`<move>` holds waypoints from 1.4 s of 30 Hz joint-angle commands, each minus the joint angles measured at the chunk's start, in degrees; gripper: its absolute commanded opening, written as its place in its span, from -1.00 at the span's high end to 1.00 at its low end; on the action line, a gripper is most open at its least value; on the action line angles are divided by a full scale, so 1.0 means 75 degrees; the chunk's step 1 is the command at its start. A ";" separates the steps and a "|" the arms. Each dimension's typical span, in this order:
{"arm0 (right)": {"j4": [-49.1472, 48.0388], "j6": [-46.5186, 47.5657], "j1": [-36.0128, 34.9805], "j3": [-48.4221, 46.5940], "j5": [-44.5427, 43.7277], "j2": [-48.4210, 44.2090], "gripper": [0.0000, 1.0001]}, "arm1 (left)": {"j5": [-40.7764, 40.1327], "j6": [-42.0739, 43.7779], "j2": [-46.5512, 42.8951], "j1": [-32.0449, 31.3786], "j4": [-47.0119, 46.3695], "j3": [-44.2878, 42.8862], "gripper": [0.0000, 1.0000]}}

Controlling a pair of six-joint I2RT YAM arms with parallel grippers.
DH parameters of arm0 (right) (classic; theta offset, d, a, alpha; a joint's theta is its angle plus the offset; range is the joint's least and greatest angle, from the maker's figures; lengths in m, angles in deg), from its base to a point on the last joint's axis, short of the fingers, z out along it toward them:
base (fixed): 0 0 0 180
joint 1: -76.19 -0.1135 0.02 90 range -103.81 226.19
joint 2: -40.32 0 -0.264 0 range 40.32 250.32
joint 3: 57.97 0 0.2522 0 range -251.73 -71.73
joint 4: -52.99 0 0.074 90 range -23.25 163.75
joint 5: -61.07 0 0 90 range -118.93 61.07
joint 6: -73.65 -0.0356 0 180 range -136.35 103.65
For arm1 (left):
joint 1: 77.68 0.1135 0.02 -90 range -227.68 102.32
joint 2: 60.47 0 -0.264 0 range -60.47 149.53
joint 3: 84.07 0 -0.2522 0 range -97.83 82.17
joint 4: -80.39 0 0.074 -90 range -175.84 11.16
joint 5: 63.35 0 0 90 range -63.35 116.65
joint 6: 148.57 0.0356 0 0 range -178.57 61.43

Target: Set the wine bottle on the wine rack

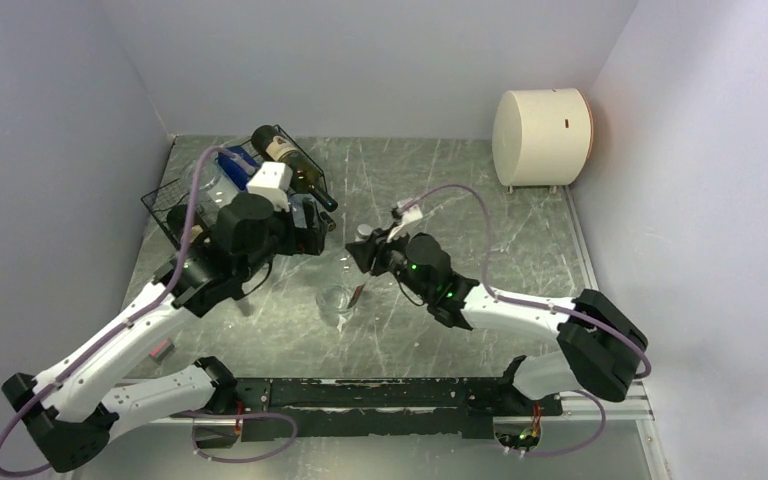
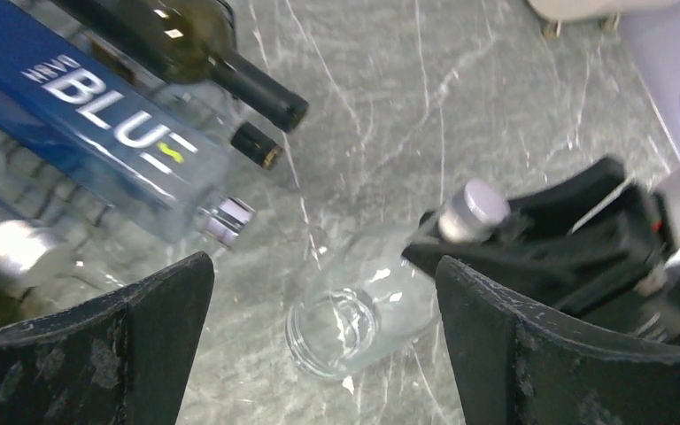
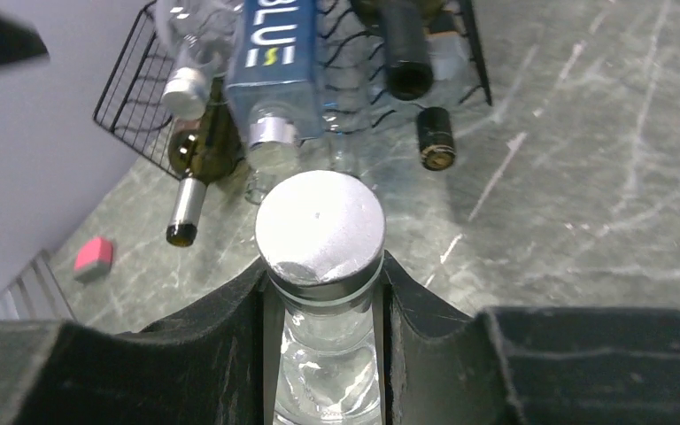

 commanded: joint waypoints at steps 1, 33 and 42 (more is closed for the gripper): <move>0.0399 -0.1875 0.0620 0.0440 0.0210 -0.0531 1.00 | 0.1358 -0.0169 0.0294 0.0067 -0.0911 0.0551 -0.99; 0.2328 -0.8887 0.2531 0.2137 0.1290 -0.0085 0.84 | 0.5474 0.1714 0.3882 0.0085 -0.1296 0.1075 -0.92; 0.3092 -0.8858 0.2618 0.2120 0.1407 -0.0118 -0.03 | 0.4970 0.2165 0.4279 0.0088 -0.0788 0.0807 -0.82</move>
